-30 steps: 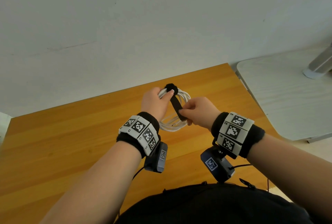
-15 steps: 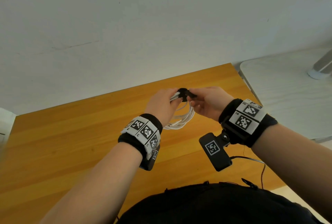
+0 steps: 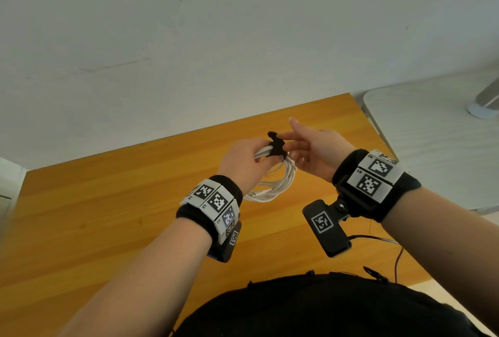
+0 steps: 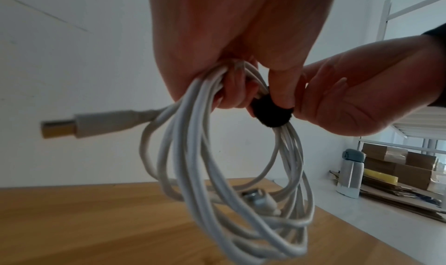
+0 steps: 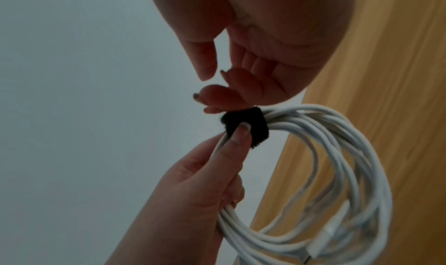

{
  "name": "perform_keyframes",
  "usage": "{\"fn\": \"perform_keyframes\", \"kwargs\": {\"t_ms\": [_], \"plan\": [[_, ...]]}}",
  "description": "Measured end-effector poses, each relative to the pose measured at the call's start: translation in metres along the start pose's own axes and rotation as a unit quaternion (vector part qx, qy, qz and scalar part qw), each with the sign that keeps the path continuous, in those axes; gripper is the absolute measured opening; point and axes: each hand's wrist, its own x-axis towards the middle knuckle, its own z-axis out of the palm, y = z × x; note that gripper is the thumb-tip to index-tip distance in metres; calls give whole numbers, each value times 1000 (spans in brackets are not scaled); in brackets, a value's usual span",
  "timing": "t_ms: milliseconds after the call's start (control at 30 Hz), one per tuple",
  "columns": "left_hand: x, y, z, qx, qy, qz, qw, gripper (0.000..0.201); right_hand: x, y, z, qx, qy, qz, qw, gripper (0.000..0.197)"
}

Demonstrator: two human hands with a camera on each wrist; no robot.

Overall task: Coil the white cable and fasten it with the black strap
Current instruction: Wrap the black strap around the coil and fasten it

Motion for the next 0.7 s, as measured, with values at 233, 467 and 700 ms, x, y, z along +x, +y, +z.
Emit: {"fn": "perform_keyframes", "kwargs": {"t_ms": [233,467,700], "plan": [[2,2,2,-16,1,-15,1000,12,-3,6,5,-436,32,-239,867,27],[3,4,1,-79,45,-43,995,42,1,3,5,-410,-11,-212,887,29],[5,14,-4,-85,58,-24,994,48,5,-4,8,-423,-3,-202,883,28]]}}
